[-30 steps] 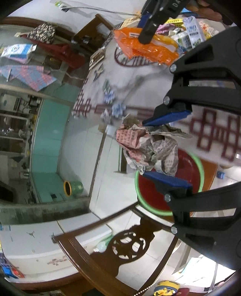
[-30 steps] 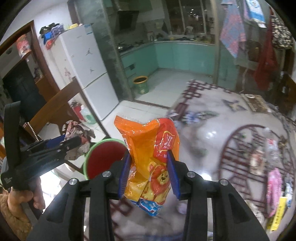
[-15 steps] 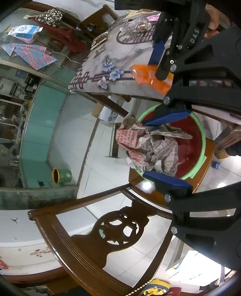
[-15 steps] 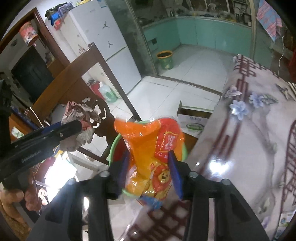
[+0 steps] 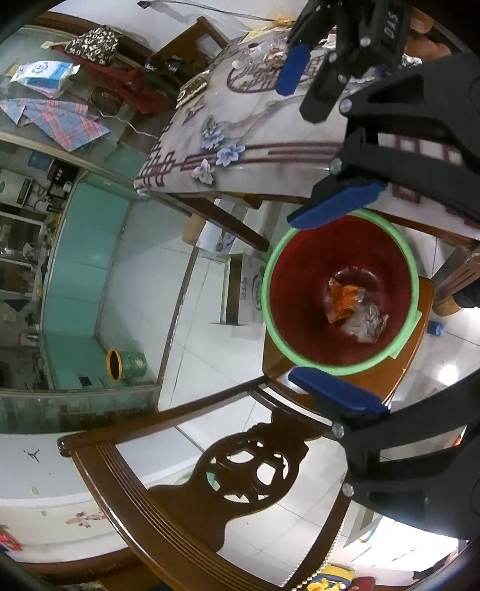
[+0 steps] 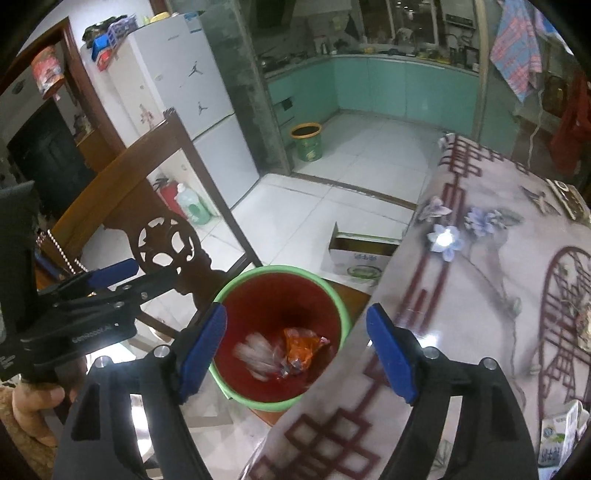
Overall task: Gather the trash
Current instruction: 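Move both tools back over the table toward the remaining trash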
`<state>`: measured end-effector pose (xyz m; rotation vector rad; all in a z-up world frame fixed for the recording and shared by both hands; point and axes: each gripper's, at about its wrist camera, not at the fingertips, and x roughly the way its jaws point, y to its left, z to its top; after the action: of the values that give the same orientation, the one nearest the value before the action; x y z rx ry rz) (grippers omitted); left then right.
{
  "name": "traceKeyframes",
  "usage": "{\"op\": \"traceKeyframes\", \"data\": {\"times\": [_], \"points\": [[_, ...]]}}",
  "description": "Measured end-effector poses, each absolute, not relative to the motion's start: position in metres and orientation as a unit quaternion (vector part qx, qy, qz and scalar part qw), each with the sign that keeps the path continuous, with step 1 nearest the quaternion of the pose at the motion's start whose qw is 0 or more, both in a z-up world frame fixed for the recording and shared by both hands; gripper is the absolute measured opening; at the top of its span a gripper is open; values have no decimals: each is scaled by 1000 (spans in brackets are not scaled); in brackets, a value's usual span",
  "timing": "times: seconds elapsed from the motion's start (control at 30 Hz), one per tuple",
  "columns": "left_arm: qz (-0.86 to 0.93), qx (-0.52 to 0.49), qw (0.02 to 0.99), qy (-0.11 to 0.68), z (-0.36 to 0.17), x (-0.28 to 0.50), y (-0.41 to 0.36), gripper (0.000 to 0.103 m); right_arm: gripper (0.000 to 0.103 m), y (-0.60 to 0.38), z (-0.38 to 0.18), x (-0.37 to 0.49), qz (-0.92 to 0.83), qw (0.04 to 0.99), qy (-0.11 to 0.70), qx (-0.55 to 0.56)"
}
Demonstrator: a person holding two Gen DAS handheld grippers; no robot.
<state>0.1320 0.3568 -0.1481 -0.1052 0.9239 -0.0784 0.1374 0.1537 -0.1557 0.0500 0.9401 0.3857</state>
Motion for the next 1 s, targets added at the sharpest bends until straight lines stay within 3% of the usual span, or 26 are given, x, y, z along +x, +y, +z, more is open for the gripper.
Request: {"op": "traceKeyframes", "data": {"times": [0.27, 0.6, 1.0], "points": [[-64, -37, 898, 433, -136, 129, 318, 79, 77, 110, -136, 113, 152, 887, 433, 46], [-110, -18, 897, 427, -122, 112, 213, 83, 82, 6, -117, 70, 104, 903, 411, 65], [-154, -4, 890, 430, -119, 69, 65, 86, 86, -212, -114, 34, -34, 910, 407, 78]]}}
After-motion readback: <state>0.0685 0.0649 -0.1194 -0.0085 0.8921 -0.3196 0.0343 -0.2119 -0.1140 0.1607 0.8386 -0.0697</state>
